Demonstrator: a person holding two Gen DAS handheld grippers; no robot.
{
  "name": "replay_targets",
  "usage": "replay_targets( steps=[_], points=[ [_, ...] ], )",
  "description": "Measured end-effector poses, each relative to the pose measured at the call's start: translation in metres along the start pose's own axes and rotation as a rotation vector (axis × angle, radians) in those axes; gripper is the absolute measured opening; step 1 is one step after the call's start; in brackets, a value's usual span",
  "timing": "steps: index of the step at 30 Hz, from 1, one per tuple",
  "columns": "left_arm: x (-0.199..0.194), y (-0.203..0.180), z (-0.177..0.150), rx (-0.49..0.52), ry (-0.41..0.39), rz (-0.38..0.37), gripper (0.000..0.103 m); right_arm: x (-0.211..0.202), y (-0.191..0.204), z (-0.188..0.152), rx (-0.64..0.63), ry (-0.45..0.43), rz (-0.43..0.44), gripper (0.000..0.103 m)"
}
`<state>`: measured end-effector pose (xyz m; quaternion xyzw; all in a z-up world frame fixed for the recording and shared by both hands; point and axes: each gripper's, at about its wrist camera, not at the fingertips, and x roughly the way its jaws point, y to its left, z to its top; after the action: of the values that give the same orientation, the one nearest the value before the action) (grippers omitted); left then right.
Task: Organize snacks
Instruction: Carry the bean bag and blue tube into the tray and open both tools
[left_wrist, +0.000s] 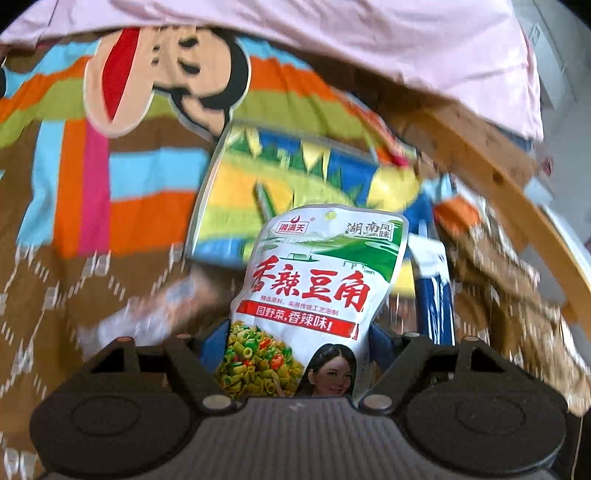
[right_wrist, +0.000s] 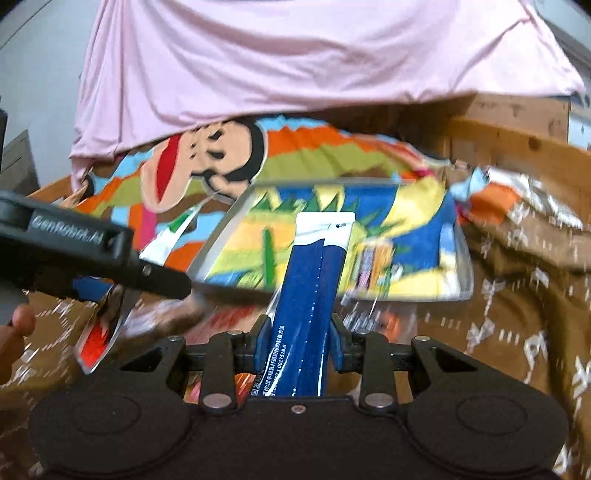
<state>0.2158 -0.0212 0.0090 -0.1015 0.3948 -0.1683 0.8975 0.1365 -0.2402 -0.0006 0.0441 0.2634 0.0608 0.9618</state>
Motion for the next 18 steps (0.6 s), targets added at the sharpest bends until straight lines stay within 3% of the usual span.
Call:
replay_targets(
  steps=[6,12,18],
  points=[
    [0.048,0.001,0.046,-0.03,-0.104,-0.047,0.081,0.053,-0.03,0.038,0.048,-0.074,-0.036,0.034],
    [0.101,0.015,0.074,-0.049,-0.149,-0.011,0.081,0.111,-0.047,0.066,0.078,-0.116,-0.035,0.034],
    [0.125,0.038,0.077,-0.045,-0.161,0.049,0.081,0.159,-0.047,0.068,0.07,-0.089,-0.026,0.034]
  ],
)
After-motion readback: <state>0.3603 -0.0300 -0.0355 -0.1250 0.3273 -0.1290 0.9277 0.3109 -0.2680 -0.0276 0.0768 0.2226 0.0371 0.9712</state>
